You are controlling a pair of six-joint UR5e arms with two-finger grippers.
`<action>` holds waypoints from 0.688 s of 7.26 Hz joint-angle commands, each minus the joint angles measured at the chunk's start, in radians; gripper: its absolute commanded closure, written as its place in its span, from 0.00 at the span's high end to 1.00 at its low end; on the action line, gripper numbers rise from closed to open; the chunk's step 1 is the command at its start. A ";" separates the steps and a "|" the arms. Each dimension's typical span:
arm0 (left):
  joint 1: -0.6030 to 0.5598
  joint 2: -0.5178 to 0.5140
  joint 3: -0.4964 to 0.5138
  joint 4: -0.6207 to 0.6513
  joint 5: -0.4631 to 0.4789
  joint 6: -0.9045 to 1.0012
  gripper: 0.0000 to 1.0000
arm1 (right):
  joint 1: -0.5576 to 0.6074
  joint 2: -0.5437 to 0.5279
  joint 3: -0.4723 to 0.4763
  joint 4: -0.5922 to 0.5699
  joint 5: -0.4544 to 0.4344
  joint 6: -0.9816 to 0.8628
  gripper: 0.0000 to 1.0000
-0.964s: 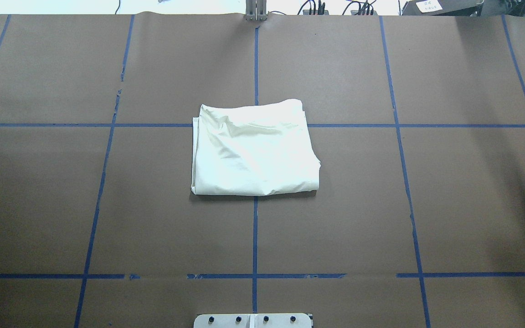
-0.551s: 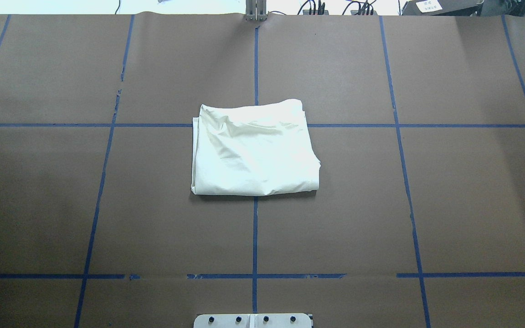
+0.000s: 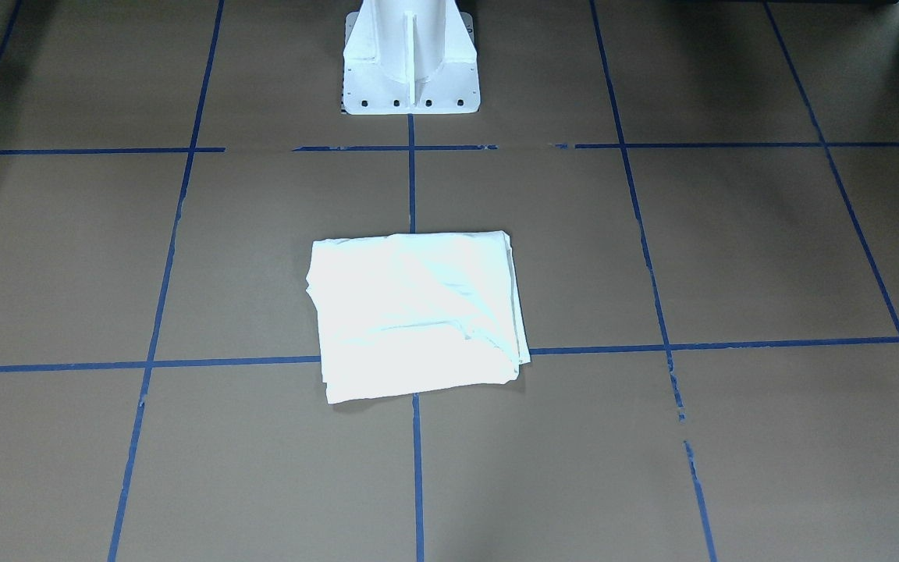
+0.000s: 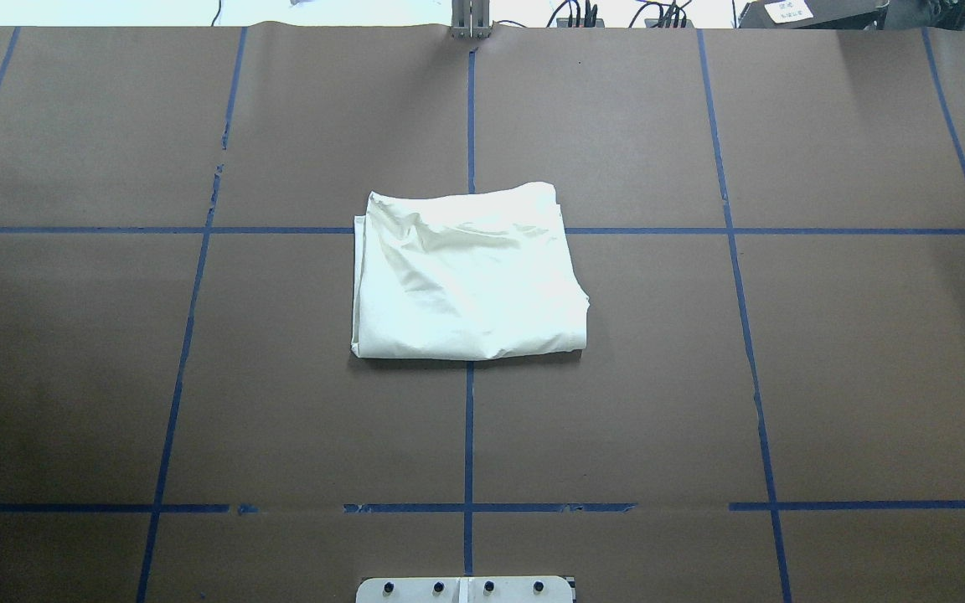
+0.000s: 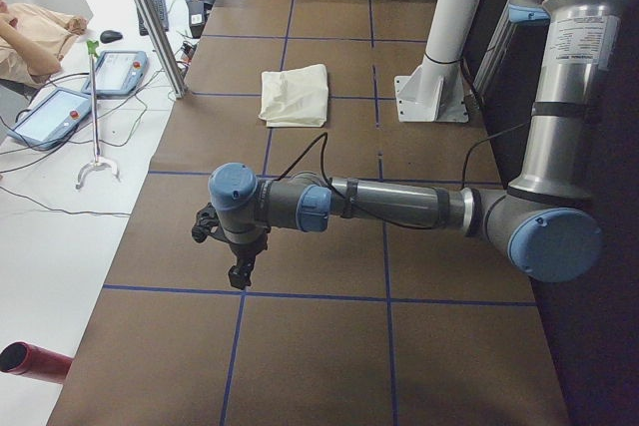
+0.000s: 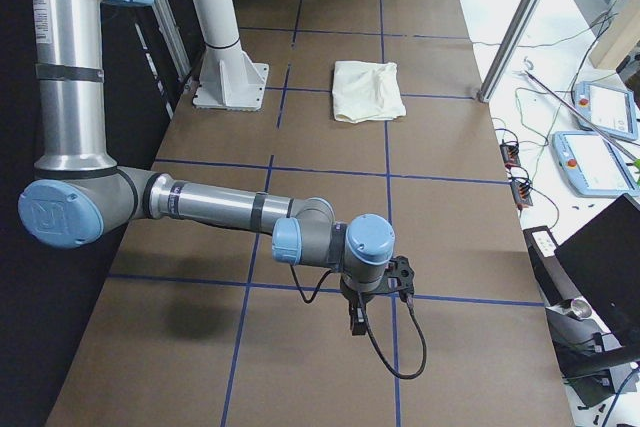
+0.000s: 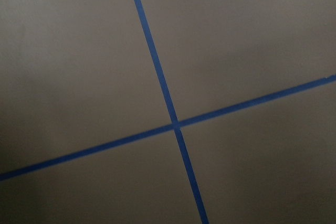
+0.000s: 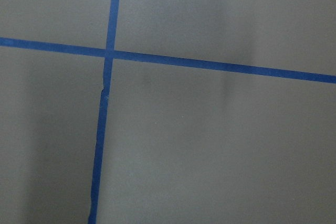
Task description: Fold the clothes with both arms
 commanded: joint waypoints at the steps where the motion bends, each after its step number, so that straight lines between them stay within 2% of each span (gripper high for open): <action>1: -0.020 0.054 0.003 -0.001 -0.009 0.000 1.00 | -0.001 0.001 0.002 0.006 0.002 0.004 1.00; 5: -0.020 0.060 -0.020 0.000 -0.004 -0.008 1.00 | -0.001 0.001 0.001 0.007 -0.001 0.005 1.00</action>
